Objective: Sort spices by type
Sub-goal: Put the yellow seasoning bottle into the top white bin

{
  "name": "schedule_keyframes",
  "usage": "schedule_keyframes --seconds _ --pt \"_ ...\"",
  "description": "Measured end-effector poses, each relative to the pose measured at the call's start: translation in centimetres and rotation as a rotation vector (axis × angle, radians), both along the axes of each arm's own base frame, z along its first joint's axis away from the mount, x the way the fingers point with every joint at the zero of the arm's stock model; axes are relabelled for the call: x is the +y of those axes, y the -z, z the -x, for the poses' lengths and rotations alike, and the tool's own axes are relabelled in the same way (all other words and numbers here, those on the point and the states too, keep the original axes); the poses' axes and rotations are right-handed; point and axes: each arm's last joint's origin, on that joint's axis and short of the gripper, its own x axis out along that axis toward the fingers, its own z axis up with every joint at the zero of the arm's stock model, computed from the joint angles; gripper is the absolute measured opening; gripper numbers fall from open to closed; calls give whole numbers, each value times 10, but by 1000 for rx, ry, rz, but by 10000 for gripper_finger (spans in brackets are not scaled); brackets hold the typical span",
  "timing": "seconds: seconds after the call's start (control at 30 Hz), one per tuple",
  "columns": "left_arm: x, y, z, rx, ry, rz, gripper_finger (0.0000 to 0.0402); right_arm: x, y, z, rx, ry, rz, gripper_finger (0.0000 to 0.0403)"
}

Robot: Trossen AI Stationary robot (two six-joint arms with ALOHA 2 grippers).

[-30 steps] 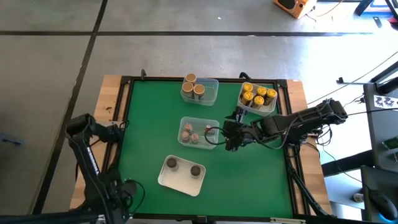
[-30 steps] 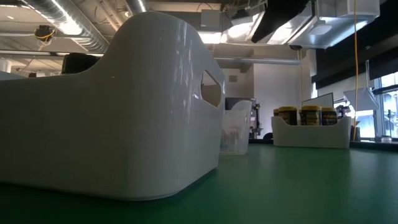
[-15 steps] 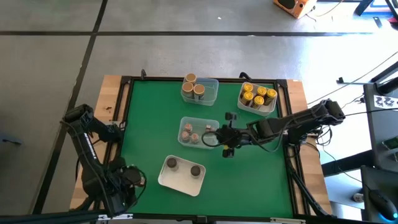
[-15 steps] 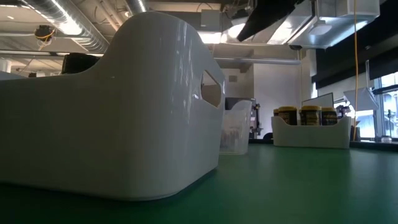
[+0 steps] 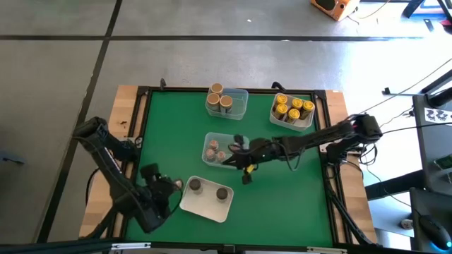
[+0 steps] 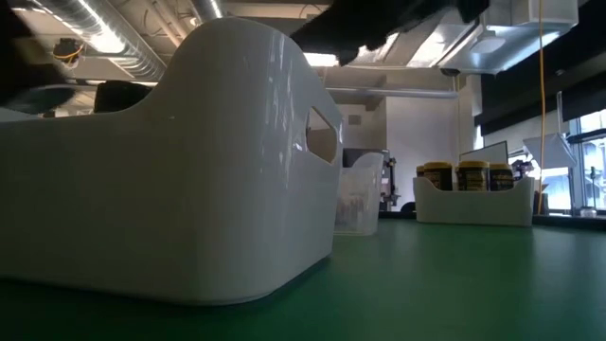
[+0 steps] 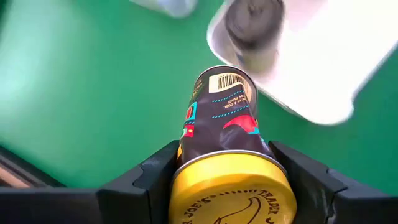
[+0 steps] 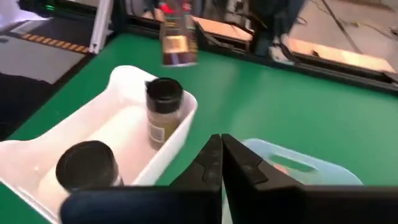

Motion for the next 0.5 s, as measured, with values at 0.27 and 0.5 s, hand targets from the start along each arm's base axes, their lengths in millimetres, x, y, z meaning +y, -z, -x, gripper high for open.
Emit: schedule_keyframes --seconds 0.27,0.5 --pt "16 -3 -14 -20 12 -68 215 5 26 -27 -125 -47 46 6" --pt "31 -15 -19 -148 -5 -153 215 5 34 -45 -181 -60 113 8"
